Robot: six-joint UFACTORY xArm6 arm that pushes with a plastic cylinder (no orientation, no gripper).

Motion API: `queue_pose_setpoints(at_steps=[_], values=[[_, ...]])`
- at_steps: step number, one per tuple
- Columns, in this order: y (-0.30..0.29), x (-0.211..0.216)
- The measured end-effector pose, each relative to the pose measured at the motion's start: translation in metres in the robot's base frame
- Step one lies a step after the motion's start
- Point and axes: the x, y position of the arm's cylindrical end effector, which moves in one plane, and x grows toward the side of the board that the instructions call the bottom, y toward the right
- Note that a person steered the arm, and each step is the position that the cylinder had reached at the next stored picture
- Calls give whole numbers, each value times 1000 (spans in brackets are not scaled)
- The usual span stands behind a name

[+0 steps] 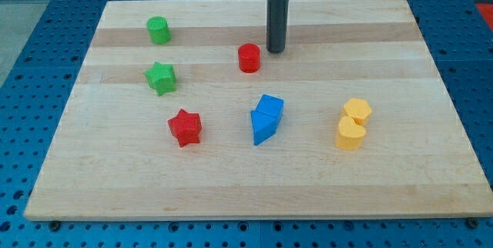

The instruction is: Push the red circle towards the red star

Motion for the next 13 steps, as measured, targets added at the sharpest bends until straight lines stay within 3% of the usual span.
queue_pose_setpoints(at_steps=[1,2,3,4,5,8,12,13], values=[[-72,13],[-105,43],[-107,70],[-107,59],[-98,-20],[-55,21],[-56,21],[-71,41]])
